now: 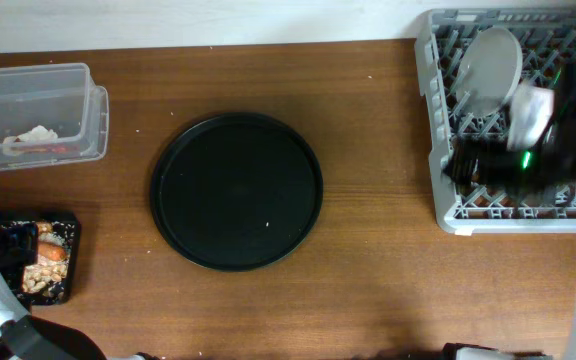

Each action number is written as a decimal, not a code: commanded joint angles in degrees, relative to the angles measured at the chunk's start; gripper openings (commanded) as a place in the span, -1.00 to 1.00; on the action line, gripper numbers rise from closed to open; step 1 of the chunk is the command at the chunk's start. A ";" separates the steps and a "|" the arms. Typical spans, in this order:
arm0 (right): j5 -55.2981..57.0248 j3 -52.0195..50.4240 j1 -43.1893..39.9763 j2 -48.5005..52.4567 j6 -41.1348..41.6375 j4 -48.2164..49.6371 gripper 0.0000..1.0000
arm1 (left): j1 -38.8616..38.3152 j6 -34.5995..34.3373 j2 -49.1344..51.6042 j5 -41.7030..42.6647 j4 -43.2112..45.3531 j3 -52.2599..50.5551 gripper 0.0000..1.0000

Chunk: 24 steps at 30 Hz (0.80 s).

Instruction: Sort waste into correct bins and load items into the dishwasher rack

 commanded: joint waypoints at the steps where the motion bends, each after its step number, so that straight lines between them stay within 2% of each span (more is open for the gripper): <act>1: 0.66 -16.37 0.72 -12.09 -1.07 3.91 0.97 | 0.13 -0.76 -0.81 -0.37 -0.09 0.11 0.98; 4: -0.61 -25.75 0.72 -20.61 -0.83 7.82 0.97 | 0.13 -0.76 -0.81 -0.37 -0.09 0.11 0.99; 6: -0.59 -27.30 0.72 -22.62 -0.66 8.00 0.97 | 0.13 -0.76 -0.81 -0.37 -0.09 0.11 0.99; 19: 0.28 -27.32 0.72 -14.62 -0.70 7.98 0.97 | 0.13 -0.76 -0.81 -0.37 -0.09 0.11 0.98; 22: 2.08 -27.61 0.72 -19.17 -0.87 9.42 0.97 | 0.13 -0.76 -0.81 -0.37 -0.09 0.11 0.98; 24: -1.99 -30.99 0.72 -26.12 -0.94 16.63 0.97 | 0.13 -0.76 -0.81 -0.37 -0.09 0.11 0.98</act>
